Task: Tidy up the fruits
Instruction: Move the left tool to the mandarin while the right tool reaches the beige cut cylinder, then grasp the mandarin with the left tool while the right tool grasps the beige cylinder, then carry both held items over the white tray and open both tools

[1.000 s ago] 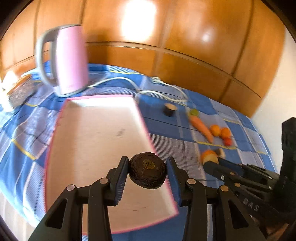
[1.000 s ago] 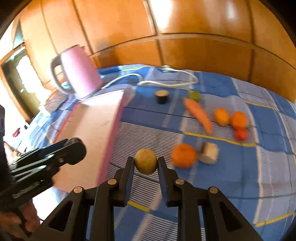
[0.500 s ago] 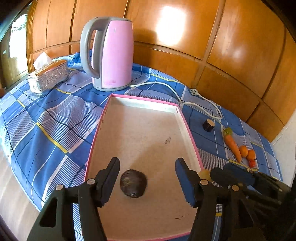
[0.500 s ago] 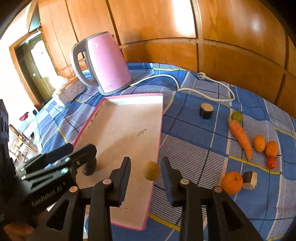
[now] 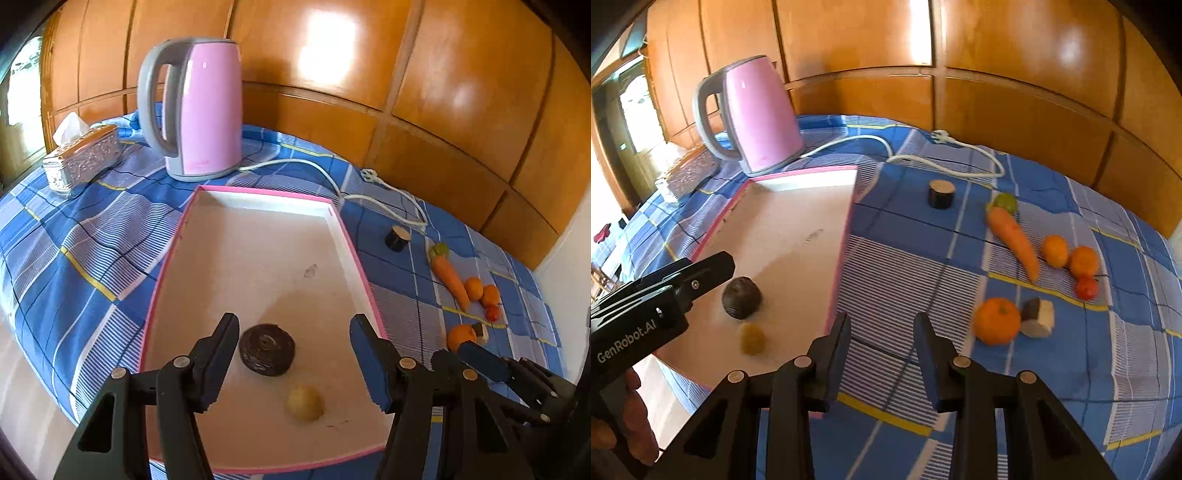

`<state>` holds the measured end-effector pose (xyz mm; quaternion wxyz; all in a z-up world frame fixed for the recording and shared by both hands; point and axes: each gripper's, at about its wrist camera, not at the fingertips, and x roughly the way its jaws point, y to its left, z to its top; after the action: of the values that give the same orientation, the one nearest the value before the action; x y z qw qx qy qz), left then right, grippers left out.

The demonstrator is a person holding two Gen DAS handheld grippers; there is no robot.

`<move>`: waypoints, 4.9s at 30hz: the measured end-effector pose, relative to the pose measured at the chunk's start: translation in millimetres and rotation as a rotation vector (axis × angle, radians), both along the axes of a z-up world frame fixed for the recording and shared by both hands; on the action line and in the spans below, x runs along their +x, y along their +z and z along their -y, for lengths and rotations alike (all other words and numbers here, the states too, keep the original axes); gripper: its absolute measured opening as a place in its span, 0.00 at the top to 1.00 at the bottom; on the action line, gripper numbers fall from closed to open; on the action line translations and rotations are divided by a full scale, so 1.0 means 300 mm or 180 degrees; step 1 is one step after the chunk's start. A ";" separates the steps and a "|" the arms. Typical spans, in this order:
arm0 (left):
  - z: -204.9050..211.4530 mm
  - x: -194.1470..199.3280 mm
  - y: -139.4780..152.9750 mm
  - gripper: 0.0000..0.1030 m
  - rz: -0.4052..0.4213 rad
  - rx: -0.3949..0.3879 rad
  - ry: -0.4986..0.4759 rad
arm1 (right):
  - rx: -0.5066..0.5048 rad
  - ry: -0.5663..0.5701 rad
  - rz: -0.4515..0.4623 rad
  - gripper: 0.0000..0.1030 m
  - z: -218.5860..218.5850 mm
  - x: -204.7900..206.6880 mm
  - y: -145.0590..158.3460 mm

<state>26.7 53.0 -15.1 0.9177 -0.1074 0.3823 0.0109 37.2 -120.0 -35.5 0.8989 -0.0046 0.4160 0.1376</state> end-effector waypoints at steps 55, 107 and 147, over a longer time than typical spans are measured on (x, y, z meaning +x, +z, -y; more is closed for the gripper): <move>0.479 0.099 -0.127 0.41 -0.0194 0.0117 -0.1202 | 0.0533 -0.1073 -0.0263 0.65 0.477 0.027 -0.108; 0.633 0.244 -0.208 0.62 -0.0300 -0.0003 -0.1452 | 0.0680 -0.1109 -0.0408 0.68 0.545 0.163 -0.159; 0.192 0.074 -0.016 0.62 -0.0008 -0.0206 -0.0580 | 0.0594 -0.0277 -0.0179 0.69 0.238 0.050 -0.009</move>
<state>48.9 -4.6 -19.9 0.9105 -0.1017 0.3918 -0.0850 52.1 -191.2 -38.3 0.8884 0.1011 0.4263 0.1367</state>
